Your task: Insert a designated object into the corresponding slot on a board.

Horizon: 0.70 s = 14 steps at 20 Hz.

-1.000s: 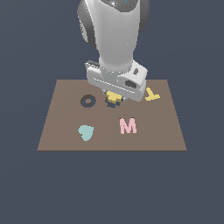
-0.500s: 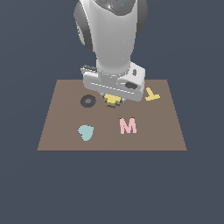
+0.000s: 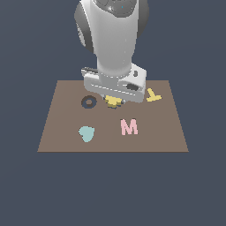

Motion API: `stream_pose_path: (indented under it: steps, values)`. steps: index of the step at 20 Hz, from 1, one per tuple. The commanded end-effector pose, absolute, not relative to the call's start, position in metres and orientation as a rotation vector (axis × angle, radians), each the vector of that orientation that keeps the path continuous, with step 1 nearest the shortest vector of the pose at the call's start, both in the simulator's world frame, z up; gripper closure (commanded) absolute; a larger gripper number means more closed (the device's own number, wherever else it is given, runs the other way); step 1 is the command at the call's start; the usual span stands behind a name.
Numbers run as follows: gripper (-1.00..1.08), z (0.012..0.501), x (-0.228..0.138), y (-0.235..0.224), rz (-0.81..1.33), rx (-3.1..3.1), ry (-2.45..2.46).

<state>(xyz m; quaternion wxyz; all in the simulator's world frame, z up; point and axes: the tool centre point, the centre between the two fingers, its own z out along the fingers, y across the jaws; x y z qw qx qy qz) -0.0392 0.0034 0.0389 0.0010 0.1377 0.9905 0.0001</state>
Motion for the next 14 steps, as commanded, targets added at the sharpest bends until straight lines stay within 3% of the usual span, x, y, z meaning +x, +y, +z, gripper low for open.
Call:
stream_pose_path:
  steps: [1,4,5,14]
  values:
    - [1.08,0.0342,-0.0391,0.0037,0.0,0.432,3.11]
    - [1.08,0.0306,-0.0391,0.004,0.001,0.432,3.11]
    - [-0.92,0.0306,-0.0391,0.004,0.001,0.432,3.11]
    - [-0.92,0.0306,-0.0391,0.004,0.001,0.432,3.11]
